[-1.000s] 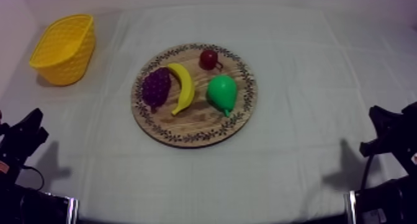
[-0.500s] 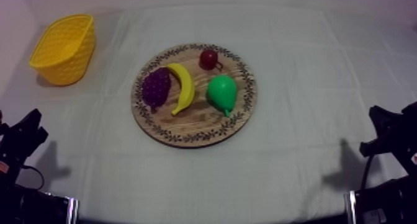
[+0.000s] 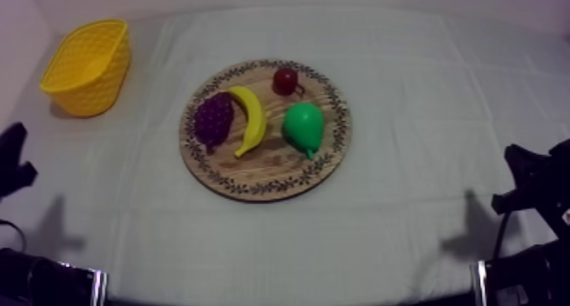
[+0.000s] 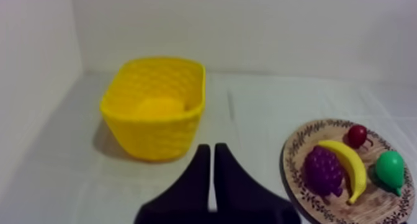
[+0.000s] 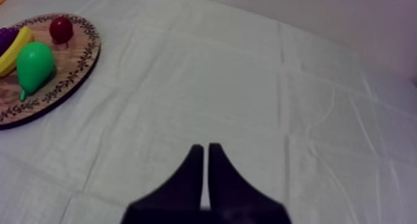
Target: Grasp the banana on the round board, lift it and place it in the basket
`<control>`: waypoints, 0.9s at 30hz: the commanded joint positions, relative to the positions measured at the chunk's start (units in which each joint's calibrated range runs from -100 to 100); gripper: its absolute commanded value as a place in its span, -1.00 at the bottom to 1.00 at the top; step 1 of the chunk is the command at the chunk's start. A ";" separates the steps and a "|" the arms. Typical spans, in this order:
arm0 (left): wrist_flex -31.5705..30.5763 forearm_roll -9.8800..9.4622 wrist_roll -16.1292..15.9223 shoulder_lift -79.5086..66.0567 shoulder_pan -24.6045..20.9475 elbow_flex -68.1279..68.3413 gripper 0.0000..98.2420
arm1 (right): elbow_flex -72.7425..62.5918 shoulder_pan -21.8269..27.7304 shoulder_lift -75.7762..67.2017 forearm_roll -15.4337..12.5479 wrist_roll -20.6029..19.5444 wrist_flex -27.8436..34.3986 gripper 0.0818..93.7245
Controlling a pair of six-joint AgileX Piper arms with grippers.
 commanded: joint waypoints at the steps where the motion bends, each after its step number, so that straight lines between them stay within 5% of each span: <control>1: 2.40 0.38 -1.73 7.37 0.03 -18.20 -1.00 | 0.02 0.01 -0.03 0.00 0.02 -0.04 -0.99; 6: 5.59 2.04 -4.46 22.23 0.22 -35.07 -1.00 | 0.02 0.01 -0.03 0.00 0.02 -0.04 -0.99; 14: 13.89 1.68 -3.93 38.37 1.95 -49.40 -1.00 | 0.02 0.01 -0.03 0.00 0.02 -0.04 -0.99; 21: 19.55 -5.14 3.41 50.84 14.58 -56.66 -0.97 | 0.02 0.01 -0.03 0.00 0.02 -0.04 -0.99; 27: 22.52 -7.38 7.41 62.34 23.14 -61.77 -0.98 | 0.02 0.01 -0.03 0.00 0.02 -0.04 -0.99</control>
